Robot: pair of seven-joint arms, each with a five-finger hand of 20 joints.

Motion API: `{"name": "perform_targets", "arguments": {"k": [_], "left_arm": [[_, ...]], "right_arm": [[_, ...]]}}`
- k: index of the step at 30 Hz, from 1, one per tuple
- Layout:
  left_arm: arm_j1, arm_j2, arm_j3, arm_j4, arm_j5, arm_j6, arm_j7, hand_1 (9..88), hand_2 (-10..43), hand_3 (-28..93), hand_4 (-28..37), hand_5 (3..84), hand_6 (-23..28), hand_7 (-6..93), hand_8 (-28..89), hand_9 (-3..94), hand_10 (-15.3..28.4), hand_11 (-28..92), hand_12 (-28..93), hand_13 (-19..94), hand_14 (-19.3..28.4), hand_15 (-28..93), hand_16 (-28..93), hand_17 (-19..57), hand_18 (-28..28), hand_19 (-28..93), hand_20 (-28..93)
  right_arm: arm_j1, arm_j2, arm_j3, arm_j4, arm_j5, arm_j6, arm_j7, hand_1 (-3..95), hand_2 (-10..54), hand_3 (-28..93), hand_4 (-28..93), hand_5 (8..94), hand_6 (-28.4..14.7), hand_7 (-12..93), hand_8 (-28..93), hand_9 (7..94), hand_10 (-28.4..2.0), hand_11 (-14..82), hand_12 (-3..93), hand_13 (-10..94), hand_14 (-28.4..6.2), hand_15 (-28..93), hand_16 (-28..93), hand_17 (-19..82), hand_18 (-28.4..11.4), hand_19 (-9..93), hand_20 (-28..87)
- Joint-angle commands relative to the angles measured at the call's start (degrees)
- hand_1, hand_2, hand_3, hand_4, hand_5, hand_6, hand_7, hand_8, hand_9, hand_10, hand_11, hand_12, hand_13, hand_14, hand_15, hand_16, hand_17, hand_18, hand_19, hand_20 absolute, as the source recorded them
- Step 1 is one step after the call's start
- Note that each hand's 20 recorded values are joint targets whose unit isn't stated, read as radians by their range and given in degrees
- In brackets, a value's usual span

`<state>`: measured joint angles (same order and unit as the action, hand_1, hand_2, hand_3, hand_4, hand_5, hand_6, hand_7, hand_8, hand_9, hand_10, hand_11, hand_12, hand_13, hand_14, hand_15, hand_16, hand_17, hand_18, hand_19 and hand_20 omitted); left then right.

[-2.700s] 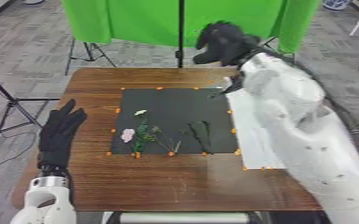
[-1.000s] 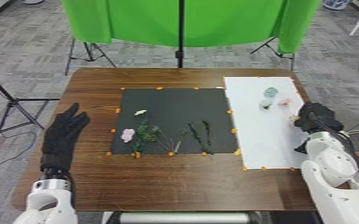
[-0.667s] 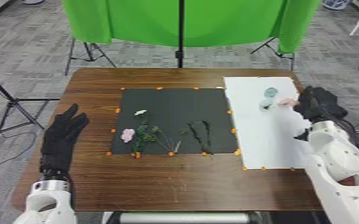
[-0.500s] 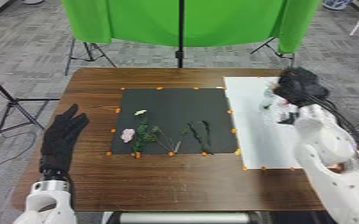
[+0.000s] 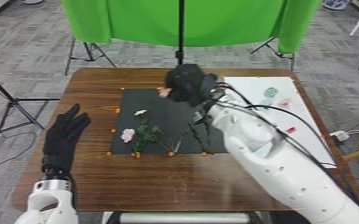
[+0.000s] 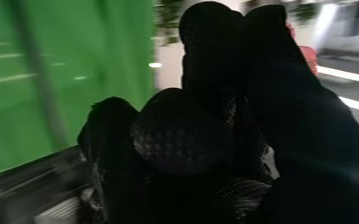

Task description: Arrange flowers

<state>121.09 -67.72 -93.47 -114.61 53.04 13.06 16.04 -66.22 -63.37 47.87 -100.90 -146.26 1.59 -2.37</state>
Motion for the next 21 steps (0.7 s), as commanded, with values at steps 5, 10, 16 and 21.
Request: {"name": "perform_targets", "arguments": {"k": [5,10,16,21], "left_arm": [[1.7,-0.36,0.12,-0.37,0.19,-0.74,0.44,18.2,5.8,64,-28.3,41.5,4.6,5.7,-6,42.0,13.5,13,9,35,15.8,10,1,7.0,10.6,2,19],[0.57,-0.13,0.5,0.21,0.23,-0.85,-0.04,18.1,5.7,64,-28.3,41.5,4.6,5.6,-5,42.0,13.5,13,9,35,15.7,10,1,7.0,10.6,2,19],[0.2,0.06,0.54,0.44,0.17,-1.05,-0.37,18.0,5.7,64,-28.3,41.5,4.6,5.5,-5,42.0,13.4,13,10,35,15.7,10,1,7.0,10.6,2,19],[-0.19,0.15,0.68,0.6,0.3,-1.32,-0.56,18.0,5.6,64,-28.3,41.4,4.6,5.5,-5,41.9,13.5,13,9,35,15.8,10,1,6.9,10.6,2,19]], "right_arm": [[0.05,-4.35,-5.13,4.99,-14.15,0.27,-4.18,59.7,-9.5,53,-19,77.8,4.7,24,6,86.2,-8.3,16.8,35.8,90,0.1,60,34,63,-9.2,93,56],[0.25,-6.6,-4.02,8.74,-19.26,1.2,-7.21,59.2,-9.5,53,-19,77.1,5.4,25,5,84.6,-8.4,11.7,36.6,89,0.2,61,34,62,-9.1,93,56],[-0.09,-7.8,-3.89,10.58,-22.16,2.67,-9.44,58.8,-9.5,53,-20,77.1,5.7,25,4,83.1,-8.1,8.5,35.3,88,0.2,61,34,61,-9.1,93,56],[-0.86,-8.85,-3.29,12.02,-24.83,3.02,-10.64,58.1,-9.5,54,-20,77.0,5.8,25,4,82.0,-8.1,7.5,34.1,88,0.3,61,34,61,-9.2,93,56]]}}
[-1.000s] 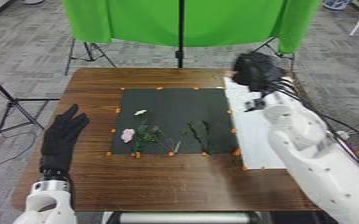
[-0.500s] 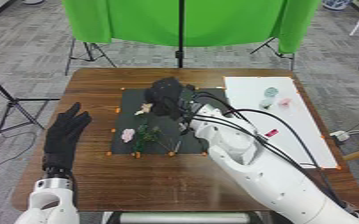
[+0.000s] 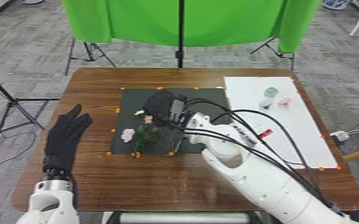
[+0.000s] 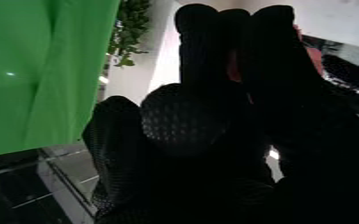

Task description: Arrange flowers

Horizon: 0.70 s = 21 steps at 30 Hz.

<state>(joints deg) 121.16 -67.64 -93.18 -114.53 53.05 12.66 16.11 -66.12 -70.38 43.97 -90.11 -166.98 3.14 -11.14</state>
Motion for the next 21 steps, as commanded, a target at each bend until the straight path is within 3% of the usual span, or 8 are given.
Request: {"name": "perform_targets", "arguments": {"k": [1,10,21], "left_arm": [[-0.33,0.11,0.4,0.55,0.27,-0.96,-0.65,18.0,5.6,64,-28.3,41.4,4.6,5.5,-5,41.9,13.5,13,9,35,15.8,10,1,6.9,10.6,2,19],[-0.92,0.21,0.62,0.99,0.24,-1.37,-1.08,18.0,5.6,64,-28.3,41.3,4.6,5.4,-5,41.9,13.5,13,10,35,15.7,9,1,6.9,10.6,2,19],[-0.66,0.01,0.45,0.87,0.12,-1.26,-0.6,18.2,5.5,64,-28.3,41.3,4.5,5.4,-5,41.9,13.5,13,10,35,15.7,10,1,6.8,10.6,2,19]], "right_arm": [[-1.16,-2.03,0.93,1.51,-4.59,1.28,-2.21,58.0,-9.5,54,-20,77.0,5.8,25,4,81.7,-8.1,7.3,33.7,87,0.4,61,34,61,-9.2,93,56],[-2.57,-2.87,2.57,3.2,-7.65,0.3,-2.67,56.9,-9.5,55,-19,72.8,5.9,26,3,77.0,-8.1,8.6,29.1,87,0.3,60,33,60,-9.3,93,54],[-2.93,-2.33,2.81,3.4,-8.19,-0.49,-1.89,55.9,-9.5,55,-19,68.6,5.3,26,3,74.3,-8.6,11.0,26.7,86,0.2,60,33,59,-9.2,93,53]]}}
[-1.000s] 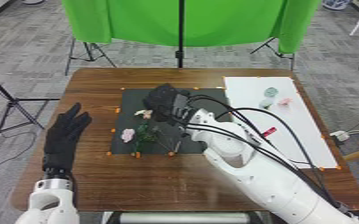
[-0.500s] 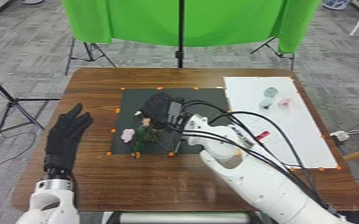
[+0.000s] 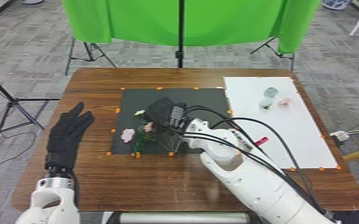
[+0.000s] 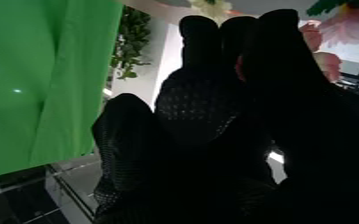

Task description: Arrange flowers

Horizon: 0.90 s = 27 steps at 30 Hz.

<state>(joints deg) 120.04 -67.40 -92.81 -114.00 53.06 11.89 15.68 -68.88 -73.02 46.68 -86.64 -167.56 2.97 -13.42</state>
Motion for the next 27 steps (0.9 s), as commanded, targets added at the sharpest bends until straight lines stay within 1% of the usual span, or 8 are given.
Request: {"name": "perform_targets", "arguments": {"k": [1,4,9,11,18,24,27], "left_arm": [[0.41,-0.24,0.13,0.36,0.16,-0.52,-0.19,18.2,5.5,64,-28.3,41.3,4.5,5.4,-5,41.9,13.5,13,10,35,15.7,9,1,6.8,10.6,2,19],[0.35,-0.3,0.14,0.38,0.21,-0.56,-0.2,18.2,5.5,64,-28.3,41.3,4.5,5.4,-5,41.9,13.5,13,10,35,15.7,9,1,6.9,10.7,2,19],[0.64,-0.34,-0.09,0.18,0.13,-0.25,-0.03,18.3,5.4,64,-28.3,41.3,4.5,5.5,-5,41.9,13.5,13,10,35,15.8,9,1,6.9,10.7,2,19],[0.19,-0.23,0.0,0.38,0.14,-0.32,-0.23,18.3,5.4,64,-28.3,41.3,4.5,5.5,-5,41.9,13.4,13,10,35,15.8,9,1,6.9,10.7,2,19],[0.45,-0.29,-0.13,0.28,0.12,-0.3,-0.12,18.3,5.4,64,-28.3,41.3,4.5,5.5,-5,41.9,13.5,13,10,35,15.7,10,1,6.9,10.7,2,19],[0.71,-0.32,-0.28,0.17,0.17,-0.31,0.02,18.4,5.5,64,-28.3,41.3,4.5,5.4,-5,42.0,13.5,13,10,35,15.7,10,1,6.9,10.7,2,19],[0.88,-0.39,-0.33,0.09,0.13,-0.31,0.12,18.4,5.4,64,-28.3,41.3,4.5,5.5,-5,42.0,13.5,13,10,35,15.8,10,1,6.9,10.7,2,19]], "right_arm": [[-0.22,0.44,0.1,-0.1,-7.89,-0.3,0.31,55.9,-9.5,55,-19,68.5,5.3,26,3,74.2,-8.5,11.1,26.5,86,0.2,60,33,59,-9.1,93,53],[-0.3,0.68,0.13,-0.17,-8.26,-0.56,0.31,55.7,-9.5,55,-19,67.7,5.1,26,3,73.8,-8.5,11.3,26.3,86,0.3,60,33,59,-9.1,93,53],[-0.01,1.06,0.17,-0.17,-8.1,-0.3,0.2,55.8,-9.5,55,-19,66.7,4.9,26,3,72.8,-8.5,11.7,25.8,86,0.3,60,33,59,-9.2,93,53],[0.02,1.47,0.02,-0.46,-7.79,-0.62,0.75,55.8,-9.5,55,-19,66.3,4.9,26,3,72.5,-8.5,12.0,25.5,86,0.3,60,33,59,-9.1,93,53],[0.24,2.5,-1.03,-1.29,-7.71,-0.47,1.12,55.8,-9.5,56,-19,64.6,4.8,26,3,71.4,-8.8,12.6,24.5,86,0.4,60,33,59,-9.1,93,53],[0.41,2.66,-1.1,-1.31,-7.96,-0.13,1.02,53.8,-9.5,59,-20,62.8,5.6,24,1,70.3,-8.8,13.9,22.8,86,0.5,60,32,58,-9.1,93,53],[0.47,2.67,-1.04,-1.29,-8.09,-0.58,1.33,52.3,-9.5,62,-20,61.4,6.1,22,-1,69.4,-9.3,14.6,21.3,85,0.4,60,33,58,-9.0,93,53]]}}
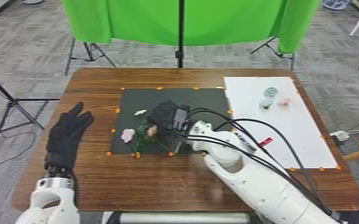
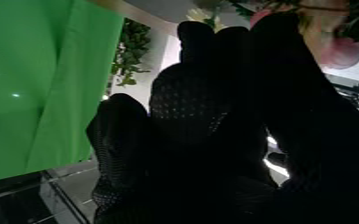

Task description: Arrange flowers

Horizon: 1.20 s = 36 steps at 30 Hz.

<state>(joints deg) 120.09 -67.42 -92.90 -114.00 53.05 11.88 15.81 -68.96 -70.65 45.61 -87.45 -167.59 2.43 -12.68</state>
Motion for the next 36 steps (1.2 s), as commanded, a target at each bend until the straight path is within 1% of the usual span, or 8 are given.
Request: {"name": "perform_targets", "arguments": {"k": [1,11,17,20,24,30,33,36], "left_arm": [[0.89,-0.38,-0.25,0.05,0.14,-0.25,-0.06,18.4,5.4,64,-28.3,41.3,4.5,5.5,-5,42.0,13.5,13,10,35,15.8,10,1,6.9,10.7,2,19],[1.03,-0.41,-0.34,-0.03,0.17,-0.03,-0.07,18.4,5.4,64,-28.3,41.4,4.5,5.5,-5,42.0,13.4,13,10,35,15.8,10,1,6.8,10.7,2,19],[0.87,-0.48,-0.41,-0.1,0.25,0.08,-0.05,18.4,5.3,64,-28.3,41.3,4.5,5.5,-5,42.0,13.4,13,10,35,15.8,10,1,6.8,10.7,2,19],[1.72,-0.27,-0.92,-0.48,0.14,0.47,0.09,18.5,5.4,64,-28.3,41.3,4.5,5.5,-5,42.0,13.4,13,10,35,15.7,10,1,6.8,10.7,2,19],[1.92,-0.16,-0.93,-0.64,0.22,0.53,-0.22,18.5,5.3,64,-28.3,41.4,4.6,5.5,-5,42.0,13.4,13,10,35,15.7,10,1,6.8,10.7,2,19],[1.61,-0.24,-0.54,-0.54,0.46,0.37,-0.51,18.6,5.3,64,-28.3,41.5,4.6,5.6,-5,42.0,13.4,13,10,35,15.7,10,1,6.8,10.7,2,19],[1.58,-0.32,-0.54,-0.63,0.49,0.45,-0.56,18.6,5.4,64,-28.3,41.4,4.6,5.5,-5,42.0,13.5,13,10,35,15.7,10,1,6.9,10.7,2,19],[1.46,-0.27,-0.52,-0.57,0.5,0.45,-0.53,18.6,5.4,64,-28.3,41.4,4.6,5.5,-5,42.0,13.4,13,10,35,15.8,10,1,6.9,10.7,2,19]], "right_arm": [[0.52,0.21,0.22,-0.4,-8.08,0.0,0.46,52.0,-9.5,62,-21,60.9,6.1,22,-1,69.0,-9.3,14.8,20.9,85,0.4,60,32,58,-9.0,93,53],[3.83,2.07,0.64,-2.92,-3.74,-0.18,5.38,50.7,-9.5,65,-21,58.9,5.8,22,-5,67.2,-9.4,15.3,19.4,85,0.6,60,32,58,-9.0,93,52],[4.62,5.8,6.25,-8.77,3.96,-1.18,13.36,51.8,-9.5,64,-21,57.8,5.7,23,-4,66.0,-9.4,15.2,19.4,83,-0.1,60,32,56,-9.2,93,51],[4.99,8.47,10.23,-9.89,7.75,-1.52,17.49,51.3,-9.5,64,-21,58.0,5.3,23,-2,65.9,-9.9,14.9,19.3,82,-0.7,60,32,56,-9.4,93,51],[5.87,9.99,15.74,-7.71,9.78,-5.78,22.57,48.9,-8.8,62,-20,60.0,4.5,21,0,68.6,-10.9,15.5,19.6,82,-1.7,60,32,56,-9.9,93,51],[5.03,9.15,22.62,-3.35,13.27,-18.71,27.68,42.3,-7.2,59,-17,66.2,3.2,17,1,79.9,-12.0,22.5,22.2,85,-3.3,61,32,58,-11.5,93,52],[3.57,8.64,23.87,-2.03,8.69,-25.51,28.15,36.3,-6.6,60,-15,66.9,3.4,16,-8,80.3,-12.8,22.2,22.6,85,-3.8,60,32,59,-12.0,93,52],[2.02,8.19,25.3,-1.01,7.61,-27.87,29.18,32.9,-6.7,60,-14,65.3,3.3,15,-10,78.5,-13.5,20.3,22.2,85,-4.4,60,33,58,-12.8,93,52]]}}
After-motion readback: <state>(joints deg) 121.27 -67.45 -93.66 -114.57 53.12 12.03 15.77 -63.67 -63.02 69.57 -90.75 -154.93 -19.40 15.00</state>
